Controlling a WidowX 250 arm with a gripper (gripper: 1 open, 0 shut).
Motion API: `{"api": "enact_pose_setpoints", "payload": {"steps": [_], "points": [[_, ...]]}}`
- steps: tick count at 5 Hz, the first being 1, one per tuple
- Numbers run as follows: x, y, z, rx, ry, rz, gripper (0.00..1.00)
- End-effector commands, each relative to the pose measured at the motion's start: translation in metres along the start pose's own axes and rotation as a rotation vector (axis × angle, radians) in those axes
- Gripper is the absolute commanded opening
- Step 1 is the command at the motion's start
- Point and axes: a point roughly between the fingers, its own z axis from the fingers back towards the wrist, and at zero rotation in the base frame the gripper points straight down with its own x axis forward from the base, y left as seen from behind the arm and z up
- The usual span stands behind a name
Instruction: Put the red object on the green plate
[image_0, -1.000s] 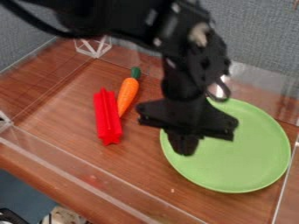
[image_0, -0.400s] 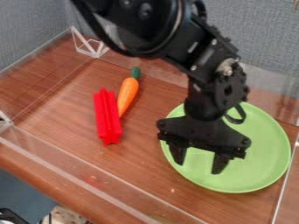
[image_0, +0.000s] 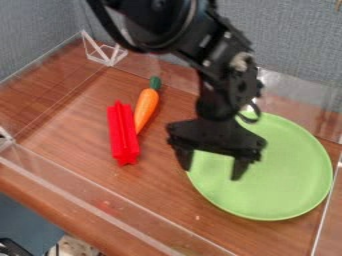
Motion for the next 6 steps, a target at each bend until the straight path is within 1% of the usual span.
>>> {"api": "enact_pose_setpoints", "payload": {"steps": [1, 2, 3, 4, 6], "points": [[0.027, 0.031, 0.023, -0.019, -0.094, 0.055, 1.00], [0.037, 0.071, 0.032, -0.004, -0.124, 0.112, 1.00], [0.039, 0.103, 0.034, 0.025, -0.143, 0.171, 1.00], [0.036, 0.106, 0.020, 0.049, -0.124, 0.176, 1.00], [0.031, 0.104, -0.005, 0.091, -0.087, 0.173, 1.00]]}}
